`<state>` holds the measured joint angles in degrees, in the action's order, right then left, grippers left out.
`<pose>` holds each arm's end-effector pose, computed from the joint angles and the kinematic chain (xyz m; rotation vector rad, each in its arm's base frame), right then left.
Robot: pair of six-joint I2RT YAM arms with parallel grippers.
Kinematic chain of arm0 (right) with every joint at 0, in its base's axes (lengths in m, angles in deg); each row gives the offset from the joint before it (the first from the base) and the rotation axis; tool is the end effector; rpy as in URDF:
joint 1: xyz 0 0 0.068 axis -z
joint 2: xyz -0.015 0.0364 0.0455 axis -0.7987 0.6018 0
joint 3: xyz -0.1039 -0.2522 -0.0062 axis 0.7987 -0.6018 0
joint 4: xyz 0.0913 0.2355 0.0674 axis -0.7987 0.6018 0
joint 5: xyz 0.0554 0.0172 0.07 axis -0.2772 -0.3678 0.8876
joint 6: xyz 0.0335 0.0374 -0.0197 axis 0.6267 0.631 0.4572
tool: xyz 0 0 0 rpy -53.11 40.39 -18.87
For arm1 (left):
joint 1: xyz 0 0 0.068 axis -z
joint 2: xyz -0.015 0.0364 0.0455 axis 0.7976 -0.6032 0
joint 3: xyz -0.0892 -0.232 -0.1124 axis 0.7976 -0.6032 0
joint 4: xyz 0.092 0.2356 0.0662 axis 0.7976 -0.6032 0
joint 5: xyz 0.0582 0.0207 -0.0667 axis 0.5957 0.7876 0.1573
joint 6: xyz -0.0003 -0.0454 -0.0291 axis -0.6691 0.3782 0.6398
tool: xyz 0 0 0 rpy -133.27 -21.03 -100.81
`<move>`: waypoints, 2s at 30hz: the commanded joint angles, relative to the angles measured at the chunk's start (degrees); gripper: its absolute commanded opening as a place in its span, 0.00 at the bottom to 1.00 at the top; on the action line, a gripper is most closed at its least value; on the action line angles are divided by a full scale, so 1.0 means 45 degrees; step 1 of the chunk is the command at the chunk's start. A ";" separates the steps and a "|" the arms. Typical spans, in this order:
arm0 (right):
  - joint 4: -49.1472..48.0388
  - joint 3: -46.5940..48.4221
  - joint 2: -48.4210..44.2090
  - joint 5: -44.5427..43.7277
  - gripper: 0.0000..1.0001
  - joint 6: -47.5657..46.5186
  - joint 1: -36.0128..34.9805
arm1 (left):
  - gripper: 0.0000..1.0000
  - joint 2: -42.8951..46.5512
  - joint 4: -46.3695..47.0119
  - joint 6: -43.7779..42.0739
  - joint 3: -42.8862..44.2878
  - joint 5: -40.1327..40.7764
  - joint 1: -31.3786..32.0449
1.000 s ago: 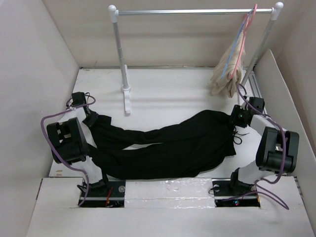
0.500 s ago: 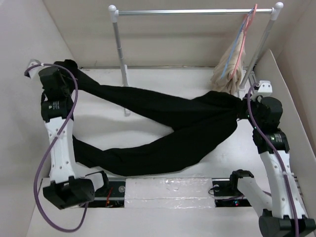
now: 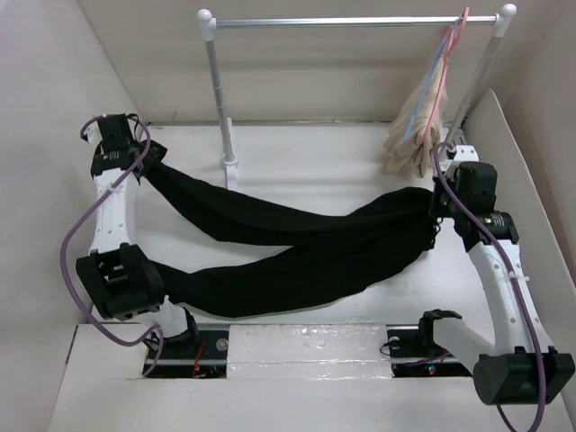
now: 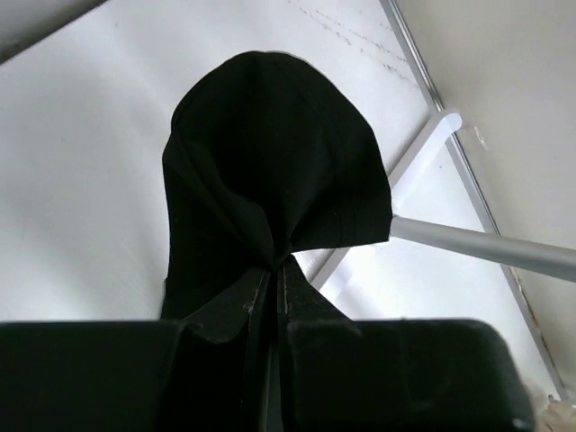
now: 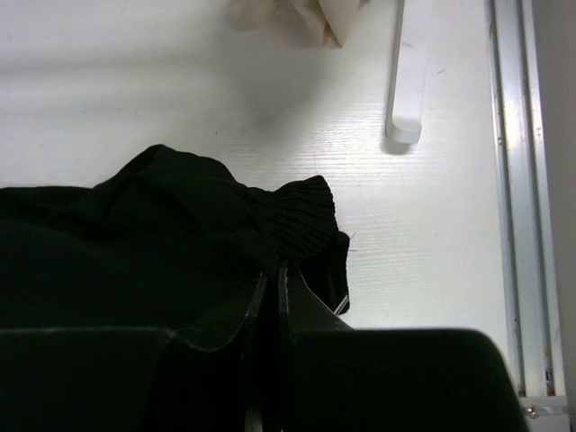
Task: Place the trousers on the hanger
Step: Flatten out the trousers at the center of the board.
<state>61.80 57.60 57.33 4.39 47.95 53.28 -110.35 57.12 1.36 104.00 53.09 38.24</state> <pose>0.2057 -0.0025 0.3394 0.0522 2.1650 -0.0396 0.3299 0.0884 0.3603 -1.0144 1.8428 -0.2137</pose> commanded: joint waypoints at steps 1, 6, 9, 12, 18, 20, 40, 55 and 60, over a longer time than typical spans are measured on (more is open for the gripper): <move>-0.0077 0.1466 -0.0449 0.0000 0.00 -0.0504 0.0135 | 0.00 0.0393 -0.0026 -0.0187 0.2390 -0.0224 -0.0044; -0.0543 0.0473 -0.0586 0.0428 0.00 -0.0407 0.0368 | 0.00 -0.0233 -0.0846 -0.0696 0.2573 0.0147 -0.0044; -0.0993 0.0178 -0.0313 0.1015 0.00 -0.0290 0.0719 | 0.00 -0.0314 -0.0773 -0.0638 0.1619 0.0560 -0.0044; -0.1366 0.0820 0.0193 0.1073 0.00 -0.0328 0.0896 | 0.00 0.0078 0.0246 -0.0483 0.1086 -0.0378 -0.0161; -0.0800 0.2931 0.1368 0.1386 0.00 -0.0289 0.1014 | 0.00 -0.1249 -0.0847 -0.0071 0.4617 -0.1220 -0.0161; -0.0819 0.2894 0.1154 0.1464 0.00 -0.0289 0.1014 | 0.00 -0.1212 -0.1042 -0.0304 0.4857 -0.0889 -0.0161; -0.0993 0.0782 -0.0316 0.1250 0.00 0.0199 0.1033 | 0.00 0.0296 -0.0632 -0.0774 0.0676 0.0188 -0.0708; -0.3102 0.1938 0.4222 0.0468 0.54 0.0491 0.0859 | 0.84 -0.5043 -0.2529 -0.2767 0.5116 -0.0910 -0.0142; -0.2988 0.0630 0.2230 0.2030 0.42 0.0746 -0.0603 | 0.58 -0.1650 -0.0071 -0.1637 -0.0845 0.0090 -0.0882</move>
<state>51.53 62.09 73.33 9.29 50.05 55.16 -129.63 53.19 -8.23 112.53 50.70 37.43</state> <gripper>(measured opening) 0.463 0.612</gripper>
